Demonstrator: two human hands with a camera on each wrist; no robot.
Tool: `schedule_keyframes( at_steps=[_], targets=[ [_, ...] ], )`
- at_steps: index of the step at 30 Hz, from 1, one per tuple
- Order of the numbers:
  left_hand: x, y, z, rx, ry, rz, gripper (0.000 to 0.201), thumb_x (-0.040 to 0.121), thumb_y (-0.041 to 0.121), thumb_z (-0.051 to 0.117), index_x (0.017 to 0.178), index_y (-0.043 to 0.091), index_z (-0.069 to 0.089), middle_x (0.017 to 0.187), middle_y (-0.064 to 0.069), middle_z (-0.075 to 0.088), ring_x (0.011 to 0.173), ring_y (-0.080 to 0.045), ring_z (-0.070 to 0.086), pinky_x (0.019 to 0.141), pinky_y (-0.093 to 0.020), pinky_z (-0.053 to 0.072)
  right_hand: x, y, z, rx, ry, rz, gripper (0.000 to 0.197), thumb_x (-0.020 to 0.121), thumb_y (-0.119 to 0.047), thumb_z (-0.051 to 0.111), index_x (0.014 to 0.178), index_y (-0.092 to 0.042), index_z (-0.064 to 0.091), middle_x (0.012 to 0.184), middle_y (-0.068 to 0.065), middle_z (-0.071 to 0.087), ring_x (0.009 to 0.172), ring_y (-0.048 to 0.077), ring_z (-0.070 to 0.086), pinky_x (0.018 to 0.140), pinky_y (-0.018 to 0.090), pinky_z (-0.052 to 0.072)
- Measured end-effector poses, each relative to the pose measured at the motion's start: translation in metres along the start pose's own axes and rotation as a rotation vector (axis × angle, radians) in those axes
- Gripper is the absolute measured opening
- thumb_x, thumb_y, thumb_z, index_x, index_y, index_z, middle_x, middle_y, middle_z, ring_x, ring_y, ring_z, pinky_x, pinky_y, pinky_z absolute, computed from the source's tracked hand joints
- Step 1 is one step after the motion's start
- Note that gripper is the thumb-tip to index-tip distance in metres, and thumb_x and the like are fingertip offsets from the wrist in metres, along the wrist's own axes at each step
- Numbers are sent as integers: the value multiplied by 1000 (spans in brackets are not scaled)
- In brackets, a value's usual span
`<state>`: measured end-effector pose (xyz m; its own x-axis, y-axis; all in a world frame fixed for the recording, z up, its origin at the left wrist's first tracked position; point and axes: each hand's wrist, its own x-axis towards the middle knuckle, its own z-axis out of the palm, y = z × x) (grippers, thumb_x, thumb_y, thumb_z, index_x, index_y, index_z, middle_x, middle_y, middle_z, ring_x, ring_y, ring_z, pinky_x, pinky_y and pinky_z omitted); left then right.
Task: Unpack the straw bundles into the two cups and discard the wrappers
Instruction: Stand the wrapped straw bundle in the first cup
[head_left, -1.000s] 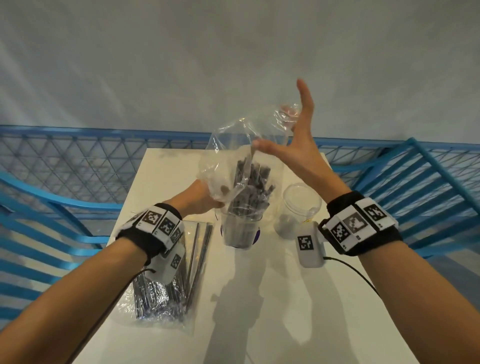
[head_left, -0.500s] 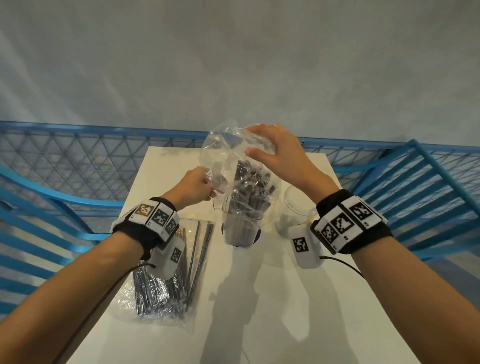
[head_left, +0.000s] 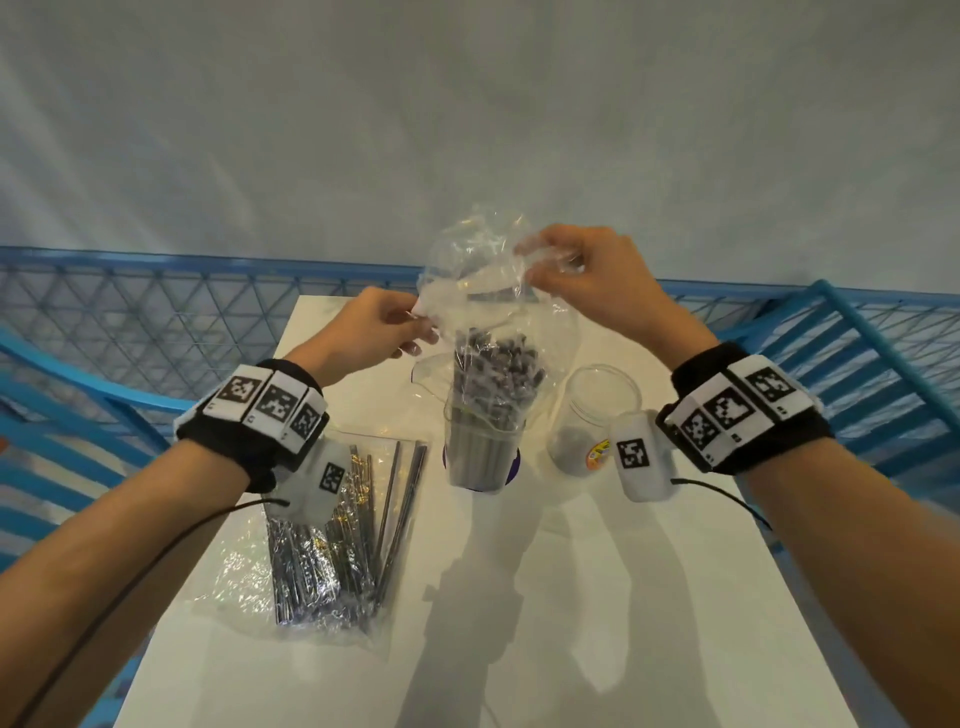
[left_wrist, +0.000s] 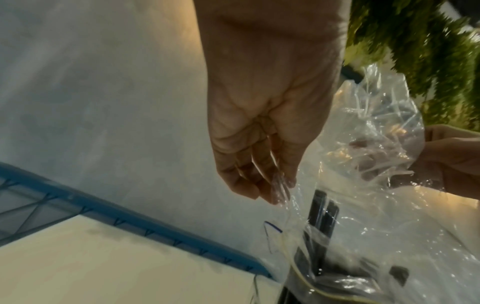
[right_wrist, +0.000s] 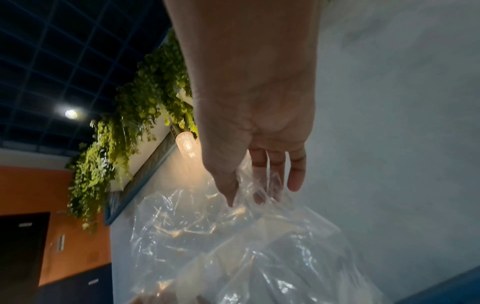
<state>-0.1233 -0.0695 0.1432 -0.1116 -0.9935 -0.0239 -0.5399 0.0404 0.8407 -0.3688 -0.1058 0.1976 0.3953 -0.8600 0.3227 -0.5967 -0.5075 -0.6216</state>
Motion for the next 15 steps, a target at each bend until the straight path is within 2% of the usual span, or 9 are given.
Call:
schedule_keyframes(
  at_steps=[3, 6, 10, 12, 15],
  targets=[
    [-3, 13, -6, -5, 23, 34, 18, 96, 13, 54, 106, 12, 68, 99, -7, 73, 78, -17, 63, 72, -26, 49, -1, -9, -17, 21, 38, -7, 23, 86, -25, 67, 109, -21, 70, 100, 2, 72, 75, 3, 64, 79, 20, 50],
    [-7, 23, -10, -5, 38, 61, 16, 95, 14, 56, 105, 16, 68, 99, -8, 73, 80, -17, 63, 75, -29, 50, -3, -15, -28, -10, 61, -22, 21, 85, -28, 67, 105, -24, 71, 98, 4, 73, 78, 16, 66, 76, 25, 50],
    [-12, 37, -15, -11, 47, 124, 17, 95, 14, 55, 107, 17, 68, 97, -7, 72, 79, -16, 61, 73, -25, 48, -6, -24, -43, 4, 118, -58, 15, 84, -29, 68, 99, -29, 71, 88, 2, 72, 67, 19, 53, 67, 23, 44],
    [-13, 44, -17, -17, 78, 159, 19, 95, 14, 56, 109, 13, 68, 96, -7, 72, 74, -11, 59, 72, -23, 47, -8, -28, -51, -3, 151, -82, 14, 84, -30, 68, 98, -30, 70, 81, -1, 69, 65, 20, 53, 66, 26, 44],
    [-15, 56, -20, -47, 150, 220, 17, 95, 12, 56, 106, 9, 67, 94, -5, 71, 68, 3, 60, 71, -16, 48, -13, -31, -62, -18, 206, -101, 16, 83, -34, 68, 98, -28, 70, 79, 6, 70, 64, 32, 54, 64, 33, 45]
  ],
)
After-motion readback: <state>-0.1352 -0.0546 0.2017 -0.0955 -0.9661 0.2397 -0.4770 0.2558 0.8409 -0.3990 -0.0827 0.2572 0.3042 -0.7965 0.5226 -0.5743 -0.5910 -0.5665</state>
